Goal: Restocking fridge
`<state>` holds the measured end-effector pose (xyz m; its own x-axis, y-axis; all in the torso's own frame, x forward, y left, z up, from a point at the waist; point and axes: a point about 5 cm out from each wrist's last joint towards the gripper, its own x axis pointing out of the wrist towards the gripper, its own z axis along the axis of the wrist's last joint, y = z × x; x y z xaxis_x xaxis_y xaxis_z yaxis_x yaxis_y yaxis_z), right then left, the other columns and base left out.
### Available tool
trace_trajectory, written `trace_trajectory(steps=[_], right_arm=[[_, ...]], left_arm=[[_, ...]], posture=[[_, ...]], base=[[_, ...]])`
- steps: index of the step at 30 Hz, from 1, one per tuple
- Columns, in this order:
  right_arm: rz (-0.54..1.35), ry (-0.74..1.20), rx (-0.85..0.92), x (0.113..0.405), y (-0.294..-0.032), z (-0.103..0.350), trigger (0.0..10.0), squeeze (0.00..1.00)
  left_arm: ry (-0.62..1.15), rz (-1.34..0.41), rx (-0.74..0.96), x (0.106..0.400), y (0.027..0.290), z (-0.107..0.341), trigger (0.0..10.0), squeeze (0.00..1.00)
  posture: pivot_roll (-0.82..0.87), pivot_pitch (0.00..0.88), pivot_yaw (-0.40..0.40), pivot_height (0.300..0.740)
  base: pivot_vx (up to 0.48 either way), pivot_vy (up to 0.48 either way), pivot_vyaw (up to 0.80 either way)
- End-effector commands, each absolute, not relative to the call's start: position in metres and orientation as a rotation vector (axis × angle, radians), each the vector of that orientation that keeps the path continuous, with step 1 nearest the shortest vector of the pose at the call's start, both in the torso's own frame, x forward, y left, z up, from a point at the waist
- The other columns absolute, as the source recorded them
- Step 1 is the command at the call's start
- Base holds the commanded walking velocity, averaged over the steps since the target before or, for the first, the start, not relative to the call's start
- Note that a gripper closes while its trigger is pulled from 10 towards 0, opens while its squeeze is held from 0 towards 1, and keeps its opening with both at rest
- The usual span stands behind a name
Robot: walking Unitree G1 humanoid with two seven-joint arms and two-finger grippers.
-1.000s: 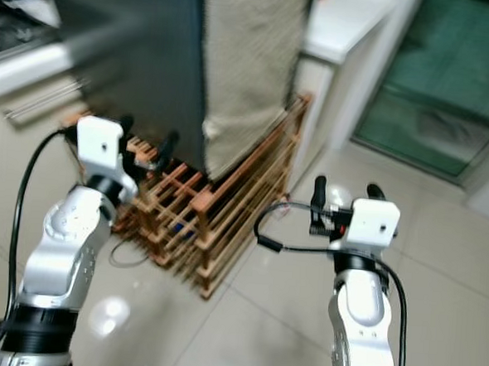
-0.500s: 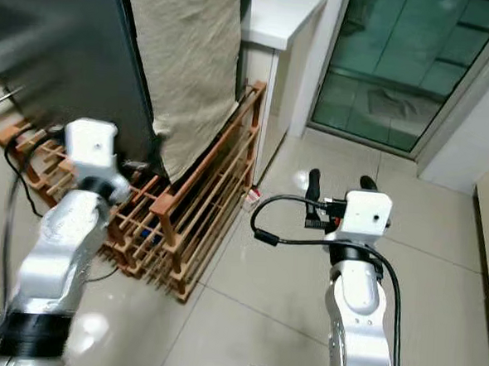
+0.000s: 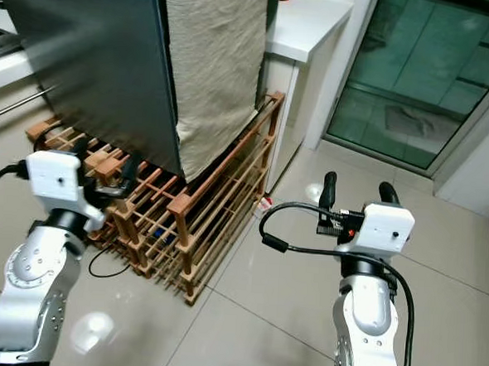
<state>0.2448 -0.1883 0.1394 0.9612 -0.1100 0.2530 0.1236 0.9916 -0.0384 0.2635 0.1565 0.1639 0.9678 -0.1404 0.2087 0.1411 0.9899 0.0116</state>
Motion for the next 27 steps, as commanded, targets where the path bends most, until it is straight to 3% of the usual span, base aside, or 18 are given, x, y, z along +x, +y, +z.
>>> trace_trajectory(steps=[1, 7, 12, 19, 27], right_arm=[[-0.111, -0.288, -0.074, 0.252, -0.19, 0.147, 10.0, 0.0], [-0.115, -0.38, -0.121, 0.252, -0.19, 0.165, 10.0, 0.0], [-0.075, -0.547, -0.175, 0.235, -0.176, 0.203, 10.0, 0.0], [-0.066, -0.558, -0.198, 0.239, -0.174, 0.205, 10.0, 0.0], [-0.034, -0.541, -0.195, 0.242, -0.172, 0.205, 10.0, 0.0]], left_arm=[[-0.286, -0.181, -0.026, 0.265, 0.152, 0.181, 10.0, 0.0], [-0.343, -0.188, -0.064, 0.263, 0.15, 0.194, 10.0, 0.0], [-0.482, -0.191, -0.052, 0.257, 0.149, 0.226, 10.0, 0.0], [-0.487, -0.177, -0.068, 0.259, 0.147, 0.227, 10.0, 0.0], [-0.456, -0.047, -0.114, 0.268, 0.16, 0.229, 10.0, 0.0]], posture=[[-0.09, 0.0, 0.027, 0.74], [-0.09, 0.0, 0.024, 0.74], [-0.07, 0.0, 0.006, 0.74], [-0.09, 0.0, 0.007, 0.74], [-0.09, 0.0, -0.005, 0.74]], base=[[0.48, 0.0, 0.0], [0.475, 0.0, 0.0], [0.326, 0.349, 0.0], [0.297, 0.378, 0.0], [0.0, 0.0, 0.0]])
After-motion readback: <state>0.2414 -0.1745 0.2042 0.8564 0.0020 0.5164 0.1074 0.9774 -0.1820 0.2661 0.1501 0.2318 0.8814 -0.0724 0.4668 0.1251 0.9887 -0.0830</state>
